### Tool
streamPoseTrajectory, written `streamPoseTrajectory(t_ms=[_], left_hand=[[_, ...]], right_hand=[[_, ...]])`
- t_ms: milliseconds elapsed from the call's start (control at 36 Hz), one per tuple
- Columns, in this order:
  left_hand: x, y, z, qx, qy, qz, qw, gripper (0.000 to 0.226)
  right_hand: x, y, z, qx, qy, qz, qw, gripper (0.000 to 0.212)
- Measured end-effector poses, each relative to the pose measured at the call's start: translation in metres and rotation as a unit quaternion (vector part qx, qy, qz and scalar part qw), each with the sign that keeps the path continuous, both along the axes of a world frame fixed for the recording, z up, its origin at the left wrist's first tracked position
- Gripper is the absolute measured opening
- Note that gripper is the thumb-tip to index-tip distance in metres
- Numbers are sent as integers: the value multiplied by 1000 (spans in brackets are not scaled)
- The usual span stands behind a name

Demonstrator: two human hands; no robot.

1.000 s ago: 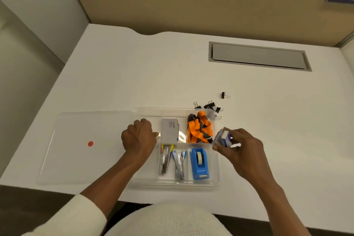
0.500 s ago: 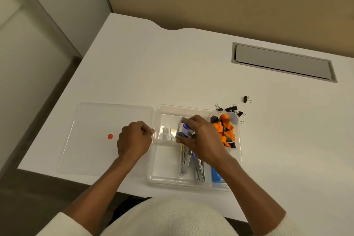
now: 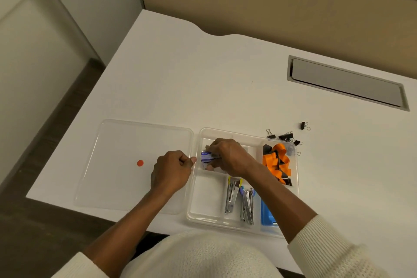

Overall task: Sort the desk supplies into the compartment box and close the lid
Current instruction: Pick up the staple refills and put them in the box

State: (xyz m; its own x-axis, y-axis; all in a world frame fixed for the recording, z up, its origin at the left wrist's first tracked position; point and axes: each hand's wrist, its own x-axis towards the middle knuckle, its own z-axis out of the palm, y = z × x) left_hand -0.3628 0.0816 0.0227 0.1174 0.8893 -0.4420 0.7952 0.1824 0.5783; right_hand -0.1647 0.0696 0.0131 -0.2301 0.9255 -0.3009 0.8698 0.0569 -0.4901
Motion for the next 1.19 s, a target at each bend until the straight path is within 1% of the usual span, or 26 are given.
streamPoseTrajectory(t_ms=[56,111,222,278,389,472,528,583,722,750,806,861,917,1000,1028,1111,1167,1194], left_hand=[[-2,1,-2,-6,-2,-1,1000,33],[-3,2,-3,-9,2,-7,1000,36],[-3,5,-5,-14,9,-12,1000,37],[-3,6,-4,-17,6,-10,1000,37],[-2,8,-3,-23,-6,-10,1000,35],[0,10,-2,-25,-15,-9,1000,31],[2,10,-1,-21,-13,-13,1000,29],[4,11,-1,-16,-10,-20,1000,28],[6,13,1,-11,8,-30,999,23],[6,13,1,-10,8,-30,999,23],[5,13,0,-12,5,-27,1000,24],[5,12,0,-15,2,-21,1000,26],[4,12,-1,-16,2,-18,1000,27],[5,10,-1,-9,5,-21,1000,27],[5,10,-2,-7,7,-24,1000,27],[5,11,-2,-8,6,-28,1000,28],[5,11,-4,-11,1,-26,1000,28],[4,11,-5,-13,0,-24,1000,28]], right_hand=[[-1,-2,0,-1,21,-17,1000,38],[-5,-5,-1,-2,45,-55,997,40],[-10,-9,1,-3,88,-148,985,28],[-11,-10,5,3,80,-173,982,29],[-7,-10,14,51,64,-249,965,30],[-6,-11,18,90,5,-283,955,34],[-9,-11,18,81,-20,-303,949,39],[-15,-9,15,56,-25,-318,946,43],[-34,-2,9,-14,-29,-329,944,61],[-36,-1,9,-21,-21,-329,944,60],[-37,-1,8,-17,3,-337,942,51],[-34,-3,8,-7,-8,-337,942,40],[-32,-4,9,-32,-18,-328,944,30],[-29,-2,8,-89,10,-321,943,33],[-28,-2,7,-93,13,-320,943,31],[-30,-4,6,-53,1,-327,944,28],[-30,-5,4,-22,15,-322,946,35],[-31,-4,4,-22,21,-307,951,39]])
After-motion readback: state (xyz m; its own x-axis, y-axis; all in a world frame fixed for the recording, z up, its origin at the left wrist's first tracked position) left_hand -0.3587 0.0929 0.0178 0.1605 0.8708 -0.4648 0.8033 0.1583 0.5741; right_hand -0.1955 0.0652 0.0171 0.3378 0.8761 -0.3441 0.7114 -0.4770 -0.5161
